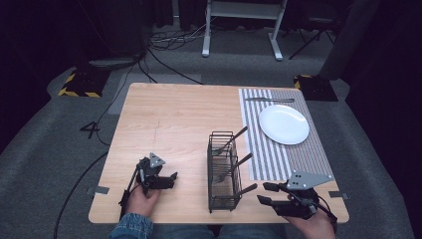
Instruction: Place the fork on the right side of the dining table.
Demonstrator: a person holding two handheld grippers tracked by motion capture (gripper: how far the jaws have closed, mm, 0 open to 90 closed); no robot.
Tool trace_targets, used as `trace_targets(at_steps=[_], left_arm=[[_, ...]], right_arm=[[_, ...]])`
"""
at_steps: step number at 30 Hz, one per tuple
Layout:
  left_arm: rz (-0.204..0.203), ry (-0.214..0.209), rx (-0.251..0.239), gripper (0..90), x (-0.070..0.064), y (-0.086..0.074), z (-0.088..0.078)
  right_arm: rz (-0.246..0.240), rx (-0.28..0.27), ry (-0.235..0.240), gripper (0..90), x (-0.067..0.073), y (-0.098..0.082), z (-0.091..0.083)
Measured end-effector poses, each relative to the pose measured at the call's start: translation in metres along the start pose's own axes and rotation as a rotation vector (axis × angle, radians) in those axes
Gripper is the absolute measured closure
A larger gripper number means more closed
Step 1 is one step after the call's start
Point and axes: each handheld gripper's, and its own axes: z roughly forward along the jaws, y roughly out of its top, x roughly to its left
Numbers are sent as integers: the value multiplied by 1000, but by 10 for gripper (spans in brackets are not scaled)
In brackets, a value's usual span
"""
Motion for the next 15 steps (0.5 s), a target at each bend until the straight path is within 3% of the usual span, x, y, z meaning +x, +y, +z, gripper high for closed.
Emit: trace_targets(at_steps=[5,15], left_arm=[[-2,-2,1,138,0,0,0],[0,0,0,138,0,0,0]], right_arm=[[-19,-41,27,541,11,9,-9],[-1,-48,74,609,11,24,-11]])
